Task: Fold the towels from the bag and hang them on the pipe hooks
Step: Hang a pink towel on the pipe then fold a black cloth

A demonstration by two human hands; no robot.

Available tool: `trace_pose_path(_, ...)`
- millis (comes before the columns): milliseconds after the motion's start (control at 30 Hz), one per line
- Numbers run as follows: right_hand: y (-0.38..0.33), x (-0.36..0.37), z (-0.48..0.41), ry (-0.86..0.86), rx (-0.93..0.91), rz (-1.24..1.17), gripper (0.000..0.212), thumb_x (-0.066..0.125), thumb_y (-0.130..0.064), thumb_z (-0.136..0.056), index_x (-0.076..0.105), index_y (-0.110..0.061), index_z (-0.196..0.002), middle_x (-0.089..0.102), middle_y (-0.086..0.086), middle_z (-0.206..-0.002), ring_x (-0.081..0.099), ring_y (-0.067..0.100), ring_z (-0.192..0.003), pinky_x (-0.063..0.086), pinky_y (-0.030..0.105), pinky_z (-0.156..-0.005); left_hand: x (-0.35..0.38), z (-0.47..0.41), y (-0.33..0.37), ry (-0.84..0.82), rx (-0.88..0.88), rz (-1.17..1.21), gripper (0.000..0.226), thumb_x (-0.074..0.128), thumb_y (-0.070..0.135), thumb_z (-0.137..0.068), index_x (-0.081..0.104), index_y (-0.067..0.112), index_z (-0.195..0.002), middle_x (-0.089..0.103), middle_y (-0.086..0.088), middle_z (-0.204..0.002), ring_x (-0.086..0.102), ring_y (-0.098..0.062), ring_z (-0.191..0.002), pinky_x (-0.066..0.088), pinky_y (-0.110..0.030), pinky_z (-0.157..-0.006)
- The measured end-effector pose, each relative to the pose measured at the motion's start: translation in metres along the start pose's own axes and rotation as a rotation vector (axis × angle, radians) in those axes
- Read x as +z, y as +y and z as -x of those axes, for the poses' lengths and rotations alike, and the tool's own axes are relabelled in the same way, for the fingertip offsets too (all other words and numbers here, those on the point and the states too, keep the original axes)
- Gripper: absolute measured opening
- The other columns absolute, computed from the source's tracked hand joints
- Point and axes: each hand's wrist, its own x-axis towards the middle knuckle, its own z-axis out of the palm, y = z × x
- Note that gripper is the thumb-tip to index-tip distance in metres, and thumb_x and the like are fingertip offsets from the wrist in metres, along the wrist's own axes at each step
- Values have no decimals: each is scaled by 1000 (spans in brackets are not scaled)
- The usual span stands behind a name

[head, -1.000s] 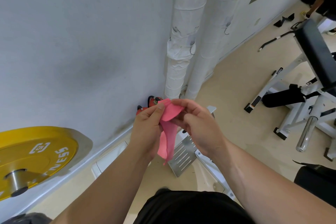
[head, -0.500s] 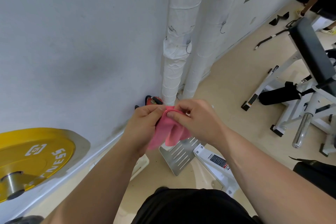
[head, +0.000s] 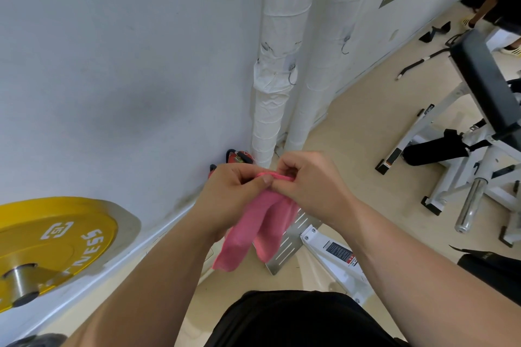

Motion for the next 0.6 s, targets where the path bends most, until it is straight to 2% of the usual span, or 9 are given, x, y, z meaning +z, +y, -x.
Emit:
trace_pose_path(67,4,-3,-1,-16,-1,-33,27,84,-28,-74,61,-15,-65,57,-1,-58,49,14,-58,40,29,-55,3,-1,1,20,15,-39,29,60,11,-100,84,25,-90,80,-1,-90,75,-17,-90,58,-40,-85)
trace_pose_path(133,9,-8,-2,-77,-22,-44,31,87,-34,-72,63,-14,-68,61,1,-65,54,16,-66,43,29,-63,4,-4,-1,88,30,-87,34,58,12,-101,82,29,-84,78,-3,-84,70,-15,-80,57,-42,-80)
trace_pose_path(200,19,-13,-2,-141,-51,-21,34,87,-38,-72,64,-14,-67,59,-1,-67,51,13,-73,40,24,-65,4,-10,-4,186,55,-110,27,56,15,-102,77,19,-85,71,-16,-85,61,-16,-75,53,-45,-75)
trace_pose_path(267,37,-20,-2,-191,-112,41,33,85,-39,-75,64,-15,-66,56,-1,-66,47,11,-73,36,21,-64,3,-18,-5,268,87,-128,25,54,17,-102,71,12,-85,67,-21,-85,57,-17,-73,51,-46,-73)
trace_pose_path(400,86,-50,-10,-338,-234,253,32,80,-47,-77,71,-18,-69,57,-4,-69,44,12,-75,40,31,-69,12,-38,13,315,119,-214,26,50,17,-103,67,15,-83,64,-2,-74,55,-12,-71,47,-35,-72)
trace_pose_path(533,137,-90,-20,-293,-333,363,27,82,-45,-75,76,-19,-74,44,-10,-78,42,14,-74,36,28,-67,37,-64,35,348,206,-228,24,51,24,-99,67,23,-81,66,10,-72,58,-12,-69,49,-35,-71)
trace_pose_path(600,164,-107,-22,-291,-348,412,26,78,-46,-78,74,-22,-69,49,-7,-76,47,17,-70,38,29,-65,46,-76,41,405,213,-210,23,51,26,-97,67,25,-80,66,12,-71,58,-13,-70,48,-36,-71)
